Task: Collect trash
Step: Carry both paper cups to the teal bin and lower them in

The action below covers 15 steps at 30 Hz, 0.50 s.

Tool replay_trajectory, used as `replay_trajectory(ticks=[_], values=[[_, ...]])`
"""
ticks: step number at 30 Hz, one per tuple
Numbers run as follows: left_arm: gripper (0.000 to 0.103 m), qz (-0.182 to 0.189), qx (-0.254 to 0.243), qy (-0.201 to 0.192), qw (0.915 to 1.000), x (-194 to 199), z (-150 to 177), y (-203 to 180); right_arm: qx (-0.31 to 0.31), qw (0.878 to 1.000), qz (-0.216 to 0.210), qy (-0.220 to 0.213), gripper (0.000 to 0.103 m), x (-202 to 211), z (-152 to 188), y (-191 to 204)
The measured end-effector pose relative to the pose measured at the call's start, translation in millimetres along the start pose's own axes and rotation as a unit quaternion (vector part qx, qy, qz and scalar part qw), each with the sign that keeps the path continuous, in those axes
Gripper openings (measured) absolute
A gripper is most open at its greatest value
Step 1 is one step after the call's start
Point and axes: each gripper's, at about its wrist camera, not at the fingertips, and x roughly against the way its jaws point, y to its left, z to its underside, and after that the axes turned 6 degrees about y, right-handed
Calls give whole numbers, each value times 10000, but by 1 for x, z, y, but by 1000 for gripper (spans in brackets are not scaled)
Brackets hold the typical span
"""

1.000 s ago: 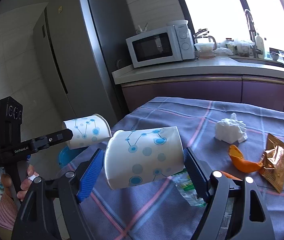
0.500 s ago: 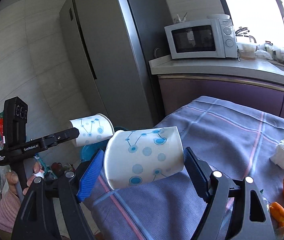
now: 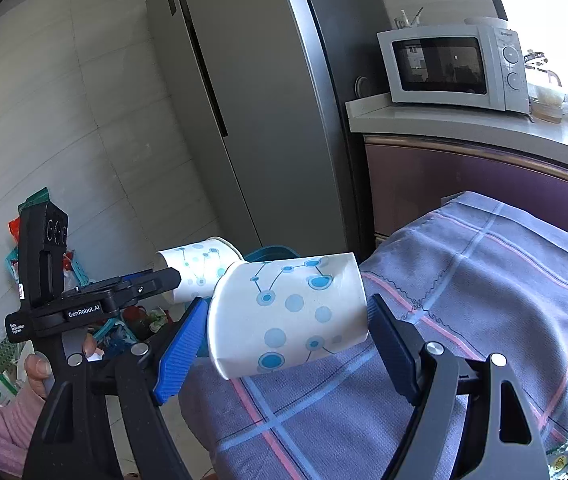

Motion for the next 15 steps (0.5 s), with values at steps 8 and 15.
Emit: replay_trajectory(ticks=[8,15], values=[[59,-156,123,117,9997,-12,1,16,47,9996,-175,208,78,-27,-8,9],[59,-261,204,184,9993,-24,1,22,56,9990,-269,355,78,-45,-12,14]])
